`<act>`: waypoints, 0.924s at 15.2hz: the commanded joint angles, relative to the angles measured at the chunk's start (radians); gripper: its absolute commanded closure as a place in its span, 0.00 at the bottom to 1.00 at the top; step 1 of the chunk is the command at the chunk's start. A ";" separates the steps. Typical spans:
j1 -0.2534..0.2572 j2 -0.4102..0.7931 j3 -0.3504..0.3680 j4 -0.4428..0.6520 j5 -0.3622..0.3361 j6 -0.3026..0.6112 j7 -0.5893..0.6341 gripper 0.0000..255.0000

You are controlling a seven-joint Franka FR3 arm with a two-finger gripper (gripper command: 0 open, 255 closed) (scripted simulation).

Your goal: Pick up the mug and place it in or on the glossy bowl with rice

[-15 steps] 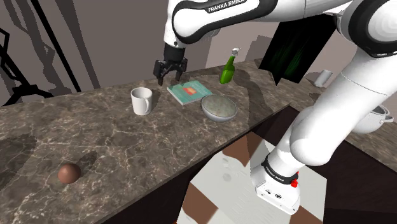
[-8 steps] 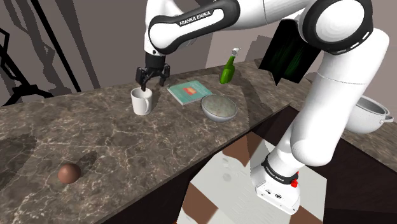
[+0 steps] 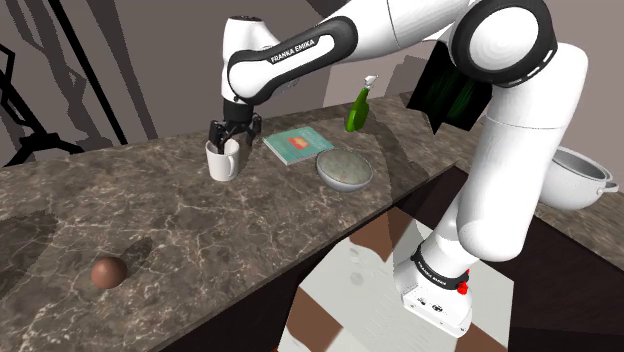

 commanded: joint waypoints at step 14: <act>0.001 0.006 0.000 -0.004 -0.001 0.010 0.002 1.00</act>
